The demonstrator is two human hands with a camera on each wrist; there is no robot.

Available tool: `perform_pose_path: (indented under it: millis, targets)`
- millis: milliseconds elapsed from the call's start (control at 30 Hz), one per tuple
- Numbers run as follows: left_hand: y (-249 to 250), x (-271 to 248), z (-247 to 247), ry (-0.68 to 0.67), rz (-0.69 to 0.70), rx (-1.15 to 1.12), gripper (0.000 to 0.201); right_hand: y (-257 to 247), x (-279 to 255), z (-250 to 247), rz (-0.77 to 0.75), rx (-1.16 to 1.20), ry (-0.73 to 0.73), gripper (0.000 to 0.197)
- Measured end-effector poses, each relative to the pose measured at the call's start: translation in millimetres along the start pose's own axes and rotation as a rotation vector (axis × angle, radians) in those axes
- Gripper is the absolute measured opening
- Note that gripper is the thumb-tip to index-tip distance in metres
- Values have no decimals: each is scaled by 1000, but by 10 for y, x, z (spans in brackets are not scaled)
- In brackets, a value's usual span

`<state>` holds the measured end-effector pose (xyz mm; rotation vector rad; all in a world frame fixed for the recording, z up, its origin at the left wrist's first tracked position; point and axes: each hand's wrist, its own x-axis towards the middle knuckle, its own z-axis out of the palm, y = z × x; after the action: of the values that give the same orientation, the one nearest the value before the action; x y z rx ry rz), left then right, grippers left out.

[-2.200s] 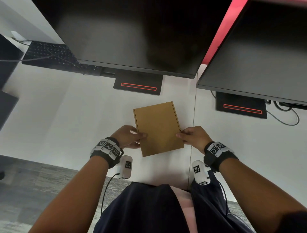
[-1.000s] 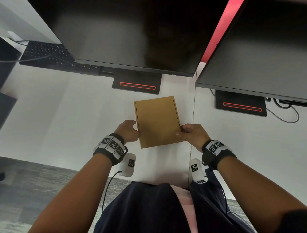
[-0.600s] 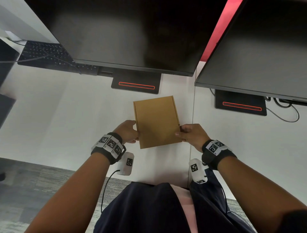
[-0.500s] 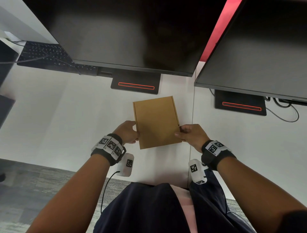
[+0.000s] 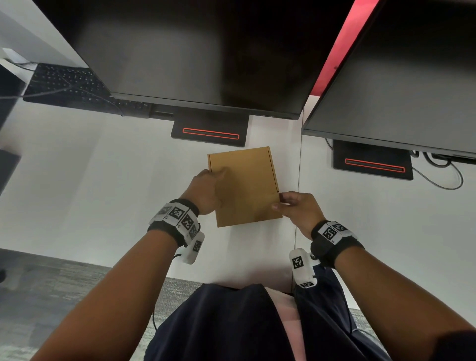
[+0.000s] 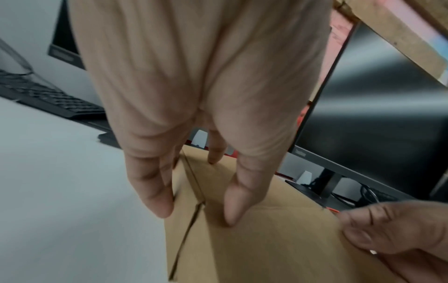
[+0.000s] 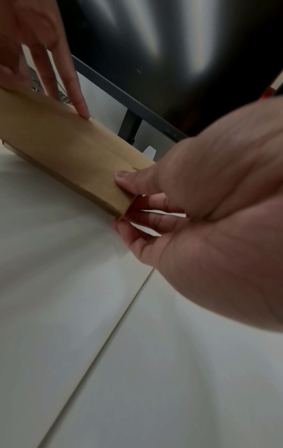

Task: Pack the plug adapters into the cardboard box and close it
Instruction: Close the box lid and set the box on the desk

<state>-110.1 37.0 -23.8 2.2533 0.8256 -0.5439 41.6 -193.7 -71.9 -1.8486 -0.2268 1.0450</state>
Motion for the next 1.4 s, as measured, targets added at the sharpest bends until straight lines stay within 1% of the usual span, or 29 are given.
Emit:
perform_pose_path:
  millis: [233, 300, 333, 367, 400, 433, 467, 500, 533, 567, 600, 667, 800, 967, 1067, 1167, 1300, 1400]
  targets:
    - [130, 78, 15, 16, 10, 146, 85, -22, -19, 10, -41, 60, 58, 29]
    - [139, 89, 5, 18, 1, 187, 82, -5, -6, 20, -49, 17, 76, 30]
    - [138, 100, 10, 26, 1, 201, 82, 6, 17, 26, -55, -57, 102, 33]
    - [141, 115, 14, 33, -2, 210, 85, 5, 45, 30, -65, -155, 128, 41]
    - [136, 136, 27, 38, 8, 226, 90, -10, 68, 40, -86, -257, 145, 54]
    - [137, 157, 47, 37, 23, 267, 95, -35, 89, 48, -135, -375, 148, 67]
    - [144, 174, 61, 29, 38, 328, 100, -68, 112, 56, -221, -513, 132, 76]
    - [145, 185, 66, 32, 54, 375, 102, -115, 130, 69, -332, -677, 104, 80]
    - [140, 198, 70, 46, 64, 397, 104, -159, 148, 88, -448, -829, 70, 79]
    - [145, 211, 64, 66, 80, 399, 104, -200, 173, 105, -536, -957, 40, 75]
    - [147, 223, 52, 79, 114, 419, 104, -241, 192, 116, -579, -1044, 21, 70]
    - [147, 247, 39, 100, 164, 434, 100, -280, 210, 134, -581, -1128, 21, 62]
    - [165, 300, 74, 74, 215, 459, 96, -200, 155, 65, -616, -1128, 38, 54]
    - [341, 378, 176, 48, 280, 483, 94, -107, 73, -138, -574, -1120, 123, 46]
    - [480, 473, 206, 39, 312, 493, 95, -40, 28, -257, -561, -1093, 191, 46]
    - [640, 524, 257, 25, 357, 526, 89, 38, -61, -372, -489, -1082, 249, 46]
    - [907, 515, 362, 62, 416, 570, 87, 64, -171, -575, -381, -1114, 284, 47]
    - [1124, 463, 392, 46, 427, 625, 88, -9, -235, -766, -268, -1194, 245, 51]
